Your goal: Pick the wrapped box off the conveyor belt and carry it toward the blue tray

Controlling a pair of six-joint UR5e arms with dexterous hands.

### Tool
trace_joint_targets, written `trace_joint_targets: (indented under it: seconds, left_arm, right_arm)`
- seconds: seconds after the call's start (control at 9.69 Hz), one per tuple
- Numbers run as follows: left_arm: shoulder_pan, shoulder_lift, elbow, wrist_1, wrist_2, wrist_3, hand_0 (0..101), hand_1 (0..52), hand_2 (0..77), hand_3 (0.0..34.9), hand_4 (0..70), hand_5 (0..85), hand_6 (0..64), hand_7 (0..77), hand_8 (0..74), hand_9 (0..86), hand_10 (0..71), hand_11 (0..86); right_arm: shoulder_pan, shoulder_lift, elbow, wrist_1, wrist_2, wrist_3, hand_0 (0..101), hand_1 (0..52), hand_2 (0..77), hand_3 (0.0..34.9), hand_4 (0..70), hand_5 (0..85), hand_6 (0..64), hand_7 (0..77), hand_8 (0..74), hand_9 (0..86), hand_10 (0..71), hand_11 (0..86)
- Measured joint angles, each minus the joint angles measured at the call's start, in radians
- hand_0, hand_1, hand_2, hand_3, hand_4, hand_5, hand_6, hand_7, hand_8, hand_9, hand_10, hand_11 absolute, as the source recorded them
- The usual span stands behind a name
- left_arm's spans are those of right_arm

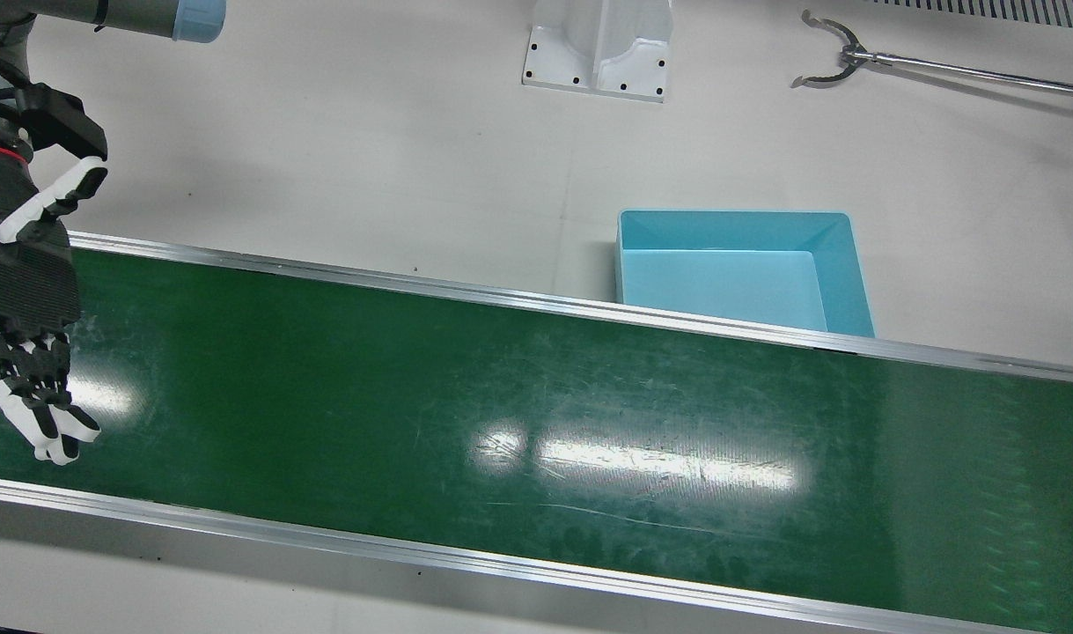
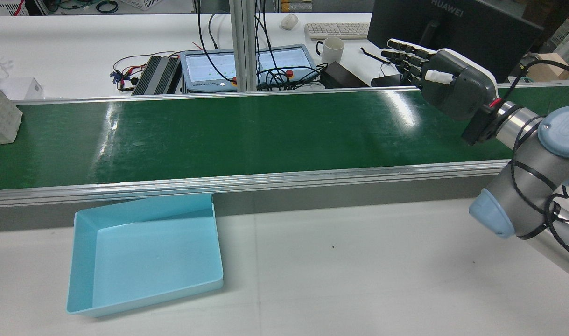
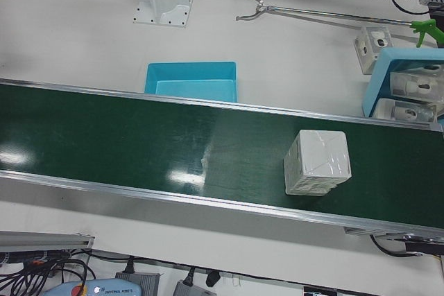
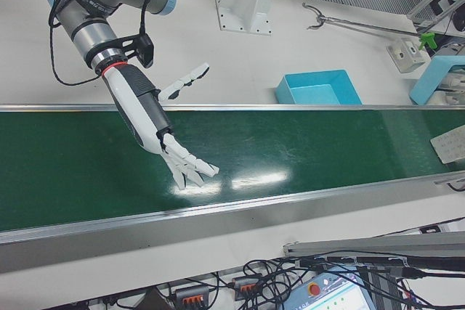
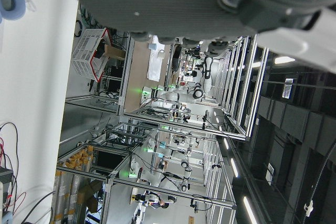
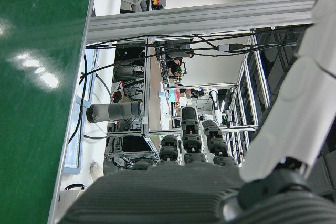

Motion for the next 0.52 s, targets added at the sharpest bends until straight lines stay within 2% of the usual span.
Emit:
trace_joint_targets:
  seconds: [0.21, 0.52]
  left_arm:
    - [0.0, 0.0, 0.0, 0.0, 0.0, 0.0, 0, 0.0, 1.1, 0.0, 0.5, 1.1, 0.5, 0.5, 0.5, 0.0, 0.5, 0.5]
    - [0.0, 0.0, 0.0, 0.0, 0.0, 0.0, 0, 0.0, 1.1, 0.0, 0.0, 1.1, 0.5, 0.5, 0.5, 0.5, 0.5, 0.5]
  right_arm:
    - [0.0, -0.001, 0.001, 0.0, 0.0, 0.0, 40, 6.0, 4.9, 0.0, 11.5, 7.1, 5.5, 16.4, 7.1, 8.2, 0.0, 1.1]
    - [0.003, -0.003, 0.002, 0.0, 0.0, 0.002, 40, 2.2, 3.8, 0.0, 11.5, 7.1, 5.5, 16.4, 7.1, 8.2, 0.0, 1.1]
